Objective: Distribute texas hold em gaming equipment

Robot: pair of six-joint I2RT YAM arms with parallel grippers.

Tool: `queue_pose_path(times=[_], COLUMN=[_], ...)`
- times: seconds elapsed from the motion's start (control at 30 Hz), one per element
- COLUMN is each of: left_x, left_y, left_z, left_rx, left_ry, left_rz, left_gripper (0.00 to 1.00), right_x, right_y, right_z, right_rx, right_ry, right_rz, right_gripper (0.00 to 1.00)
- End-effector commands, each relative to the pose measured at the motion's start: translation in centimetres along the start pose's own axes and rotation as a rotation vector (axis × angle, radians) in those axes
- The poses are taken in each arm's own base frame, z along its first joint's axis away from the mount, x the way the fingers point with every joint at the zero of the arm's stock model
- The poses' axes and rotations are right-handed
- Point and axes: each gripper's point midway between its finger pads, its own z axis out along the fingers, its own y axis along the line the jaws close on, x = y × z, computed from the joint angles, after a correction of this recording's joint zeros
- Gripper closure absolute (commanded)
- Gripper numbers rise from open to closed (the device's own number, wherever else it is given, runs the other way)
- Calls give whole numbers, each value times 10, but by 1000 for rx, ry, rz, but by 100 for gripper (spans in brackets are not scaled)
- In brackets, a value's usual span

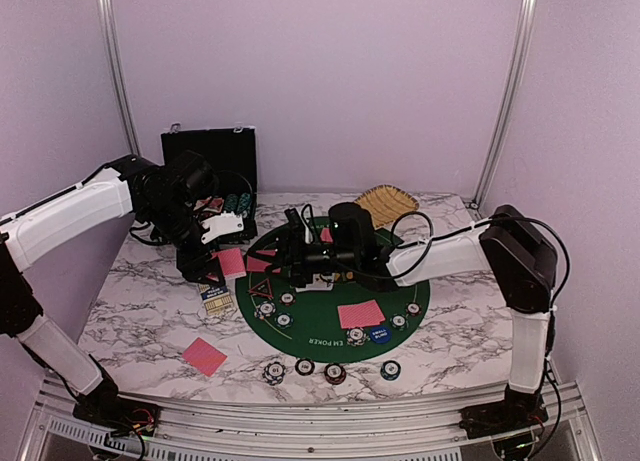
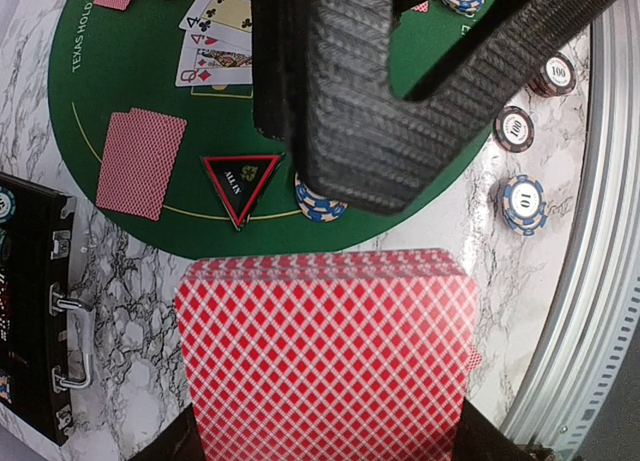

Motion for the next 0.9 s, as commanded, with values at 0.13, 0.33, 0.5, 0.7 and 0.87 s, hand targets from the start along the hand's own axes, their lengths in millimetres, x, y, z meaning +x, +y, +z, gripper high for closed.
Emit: queue_pose_path(times=[0.13, 0.33, 0.5, 0.7, 0.87], left_x=[-2, 0, 1, 0, 0], left_y=[-4, -4, -4, -4, -4], left_z=[3, 5, 5, 4, 2], left_rx=[34, 36, 33, 31, 24], left_ry=[-14, -8, -3, -7, -10], left_rz=[-8, -9, -10, -10, -9], left_gripper=[100, 100, 100, 100, 100], right_x=[0, 4, 5, 4, 1], right_y=[5, 7, 12, 16, 12], right_z=[16, 28, 26, 21, 7], right_rx=[-66, -95, -109, -92, -59], right_ry=[4, 20, 20, 24, 7], right_rz=[18, 27, 25, 8, 6], right_gripper=[1, 1, 2, 3, 3])
